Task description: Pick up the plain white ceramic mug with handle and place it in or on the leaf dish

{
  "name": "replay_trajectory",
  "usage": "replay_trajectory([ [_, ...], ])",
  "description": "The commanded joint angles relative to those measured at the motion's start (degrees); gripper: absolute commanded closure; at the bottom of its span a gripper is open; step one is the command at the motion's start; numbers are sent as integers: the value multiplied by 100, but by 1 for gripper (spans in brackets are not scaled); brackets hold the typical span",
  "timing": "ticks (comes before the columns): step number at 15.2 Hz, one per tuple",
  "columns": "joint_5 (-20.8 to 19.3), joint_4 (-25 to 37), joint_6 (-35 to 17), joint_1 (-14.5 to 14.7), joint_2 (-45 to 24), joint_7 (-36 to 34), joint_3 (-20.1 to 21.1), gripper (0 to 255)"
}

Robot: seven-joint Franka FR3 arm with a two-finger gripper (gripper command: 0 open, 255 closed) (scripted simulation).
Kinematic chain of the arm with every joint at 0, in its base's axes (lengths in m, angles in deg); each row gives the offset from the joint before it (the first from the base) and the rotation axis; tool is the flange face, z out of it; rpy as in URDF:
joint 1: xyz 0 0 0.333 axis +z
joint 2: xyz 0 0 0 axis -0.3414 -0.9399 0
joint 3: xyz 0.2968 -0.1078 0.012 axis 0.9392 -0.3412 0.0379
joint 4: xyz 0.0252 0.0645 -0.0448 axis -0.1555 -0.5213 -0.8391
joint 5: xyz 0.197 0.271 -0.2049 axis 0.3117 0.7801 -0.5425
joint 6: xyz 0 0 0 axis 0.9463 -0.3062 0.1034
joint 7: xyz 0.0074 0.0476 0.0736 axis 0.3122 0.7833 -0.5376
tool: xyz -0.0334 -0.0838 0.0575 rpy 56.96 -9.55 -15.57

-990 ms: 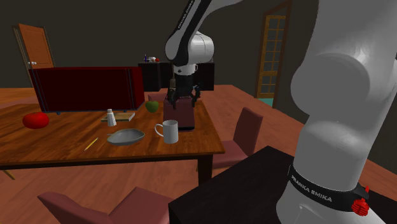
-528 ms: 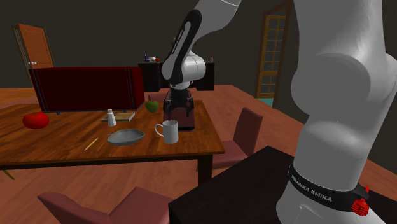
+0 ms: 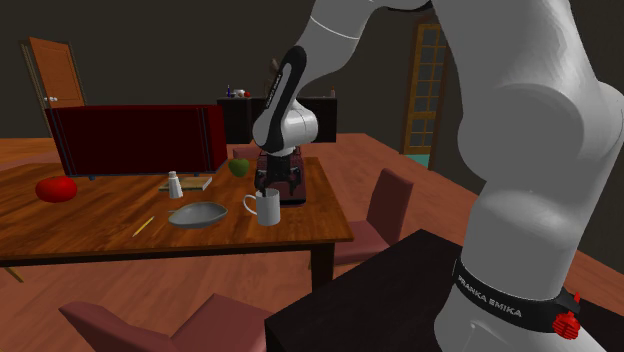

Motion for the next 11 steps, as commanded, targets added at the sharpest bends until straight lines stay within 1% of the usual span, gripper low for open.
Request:
replay_trajectory([
  [1, -10, 77, -82, 1, -157, -1, -13, 0],
  [9, -13, 97, -106, 3, -200, -3, -17, 0],
  [10, -13, 97, -106, 3, -200, -3, -17, 255],
  [11, -13, 97, -106, 3, -200, -3, -17, 255],
])
